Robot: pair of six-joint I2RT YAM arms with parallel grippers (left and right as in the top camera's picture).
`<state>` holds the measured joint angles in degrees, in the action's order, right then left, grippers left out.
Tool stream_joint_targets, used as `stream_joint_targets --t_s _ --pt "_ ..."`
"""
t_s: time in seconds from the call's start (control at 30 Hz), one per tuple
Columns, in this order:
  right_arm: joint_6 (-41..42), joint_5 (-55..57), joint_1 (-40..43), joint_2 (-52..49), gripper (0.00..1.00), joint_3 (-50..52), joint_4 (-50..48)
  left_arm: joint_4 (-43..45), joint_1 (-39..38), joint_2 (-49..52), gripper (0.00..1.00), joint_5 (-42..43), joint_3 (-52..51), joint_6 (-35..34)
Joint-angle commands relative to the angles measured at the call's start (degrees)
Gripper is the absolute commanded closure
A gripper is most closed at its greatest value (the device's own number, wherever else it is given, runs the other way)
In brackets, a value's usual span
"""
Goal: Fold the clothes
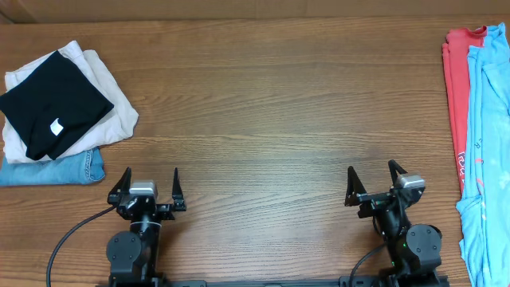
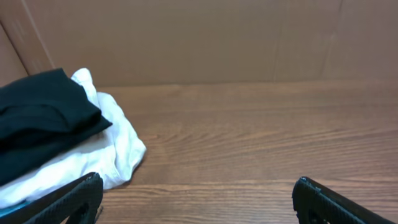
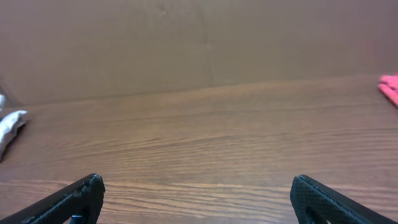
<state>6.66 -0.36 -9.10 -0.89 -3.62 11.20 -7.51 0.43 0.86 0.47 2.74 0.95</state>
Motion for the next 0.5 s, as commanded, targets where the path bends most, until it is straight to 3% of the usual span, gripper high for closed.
stream_joint_targets --t_s 0.0,0.2,0.47 --pt "1.33 5.53 -0.24 -1.38 0.0 -8.07 2.67 -2.34 0.31 0.04 0.0 0.63 6.84 -1.16" --pt "2.12 9.73 -0.24 -9.53 0.0 -18.6 10.08 -8.39 0.31 6.97 0.0 0.66 16.76 -1.44" --pt "2.6 9.92 -0.2 -27.96 0.0 -35.17 23.78 -20.63 0.31 25.0 0.0 1.92 32.54 -1.4"
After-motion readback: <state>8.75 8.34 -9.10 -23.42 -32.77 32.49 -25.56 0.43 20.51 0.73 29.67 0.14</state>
